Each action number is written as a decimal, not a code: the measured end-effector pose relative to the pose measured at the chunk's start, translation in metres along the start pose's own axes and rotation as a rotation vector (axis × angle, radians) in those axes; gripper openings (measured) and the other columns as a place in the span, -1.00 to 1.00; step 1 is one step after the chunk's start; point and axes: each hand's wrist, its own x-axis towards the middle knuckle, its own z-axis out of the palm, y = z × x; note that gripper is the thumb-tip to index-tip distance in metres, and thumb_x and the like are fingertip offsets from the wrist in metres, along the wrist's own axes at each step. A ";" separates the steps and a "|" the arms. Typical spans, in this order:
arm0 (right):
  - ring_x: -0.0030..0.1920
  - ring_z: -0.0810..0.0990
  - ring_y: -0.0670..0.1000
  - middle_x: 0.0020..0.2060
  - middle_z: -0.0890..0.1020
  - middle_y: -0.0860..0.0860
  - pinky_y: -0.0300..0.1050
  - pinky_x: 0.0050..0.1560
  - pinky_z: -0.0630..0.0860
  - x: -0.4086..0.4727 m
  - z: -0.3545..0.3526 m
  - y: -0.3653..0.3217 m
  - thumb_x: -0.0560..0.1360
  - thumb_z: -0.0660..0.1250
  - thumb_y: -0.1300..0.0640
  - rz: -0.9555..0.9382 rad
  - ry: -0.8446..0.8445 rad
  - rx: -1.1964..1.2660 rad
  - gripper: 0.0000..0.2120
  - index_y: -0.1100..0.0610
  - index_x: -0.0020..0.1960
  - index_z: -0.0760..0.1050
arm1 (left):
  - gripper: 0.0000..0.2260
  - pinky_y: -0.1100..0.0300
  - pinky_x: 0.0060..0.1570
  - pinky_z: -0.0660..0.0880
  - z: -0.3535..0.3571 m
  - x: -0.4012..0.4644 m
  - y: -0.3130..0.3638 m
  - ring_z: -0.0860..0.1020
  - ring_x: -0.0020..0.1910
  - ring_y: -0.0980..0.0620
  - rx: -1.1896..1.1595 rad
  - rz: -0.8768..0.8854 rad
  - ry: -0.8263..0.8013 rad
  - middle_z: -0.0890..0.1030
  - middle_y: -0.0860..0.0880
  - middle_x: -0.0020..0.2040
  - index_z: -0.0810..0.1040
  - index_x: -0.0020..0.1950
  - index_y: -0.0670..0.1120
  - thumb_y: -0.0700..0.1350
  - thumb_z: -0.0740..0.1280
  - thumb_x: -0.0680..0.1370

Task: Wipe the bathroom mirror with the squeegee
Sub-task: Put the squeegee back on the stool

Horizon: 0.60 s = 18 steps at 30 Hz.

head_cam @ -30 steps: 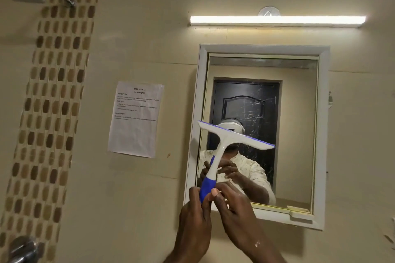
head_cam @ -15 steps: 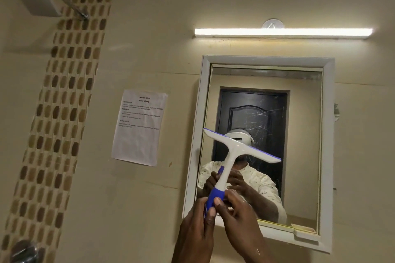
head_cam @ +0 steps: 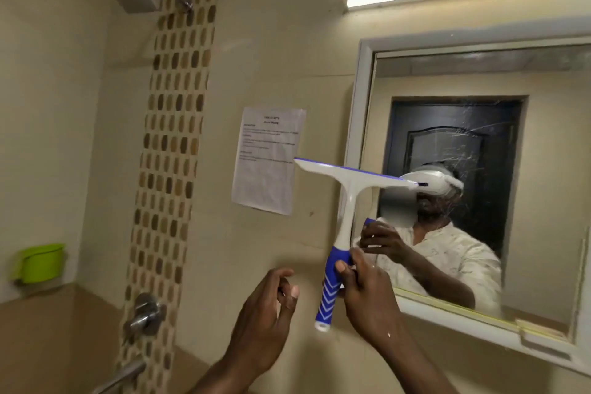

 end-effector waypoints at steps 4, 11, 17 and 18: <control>-0.17 0.61 0.10 -0.21 0.60 0.09 0.19 -0.10 0.58 -0.005 0.031 -0.004 0.58 0.21 0.18 -0.005 -0.068 0.095 -0.89 0.07 -0.13 0.42 | -0.77 0.33 -0.23 0.42 -0.033 -0.020 -0.025 0.52 -0.12 0.14 0.075 -0.069 -0.009 0.50 0.19 -0.12 0.35 0.15 0.21 0.22 0.10 0.54; -0.17 0.62 0.09 -0.21 0.60 0.04 0.17 -0.09 0.59 -0.020 0.095 -0.018 0.57 0.23 0.16 0.021 -0.195 0.249 -0.92 0.06 -0.10 0.45 | -0.68 0.25 -0.21 0.48 -0.089 -0.063 -0.055 0.53 -0.13 0.10 0.085 -0.213 -0.072 0.51 0.18 -0.14 0.40 0.18 0.13 0.25 0.20 0.52; -0.14 0.62 0.12 -0.20 0.61 0.07 0.21 -0.06 0.58 -0.038 0.156 -0.021 0.57 0.22 0.19 0.124 -0.283 0.337 -0.92 0.17 -0.05 0.48 | -0.62 0.24 -0.19 0.47 -0.112 -0.077 -0.073 0.56 -0.11 0.09 0.097 -0.236 -0.135 0.56 0.11 -0.12 0.41 0.23 0.06 0.20 0.27 0.48; -0.13 0.62 0.13 -0.18 0.61 0.09 0.21 -0.06 0.57 -0.041 0.166 -0.019 0.57 0.22 0.19 0.141 -0.287 0.339 -0.91 0.18 -0.04 0.49 | -0.62 0.24 -0.19 0.48 -0.114 -0.079 -0.078 0.56 -0.11 0.08 0.091 -0.249 -0.139 0.57 0.09 -0.11 0.41 0.23 0.06 0.19 0.28 0.49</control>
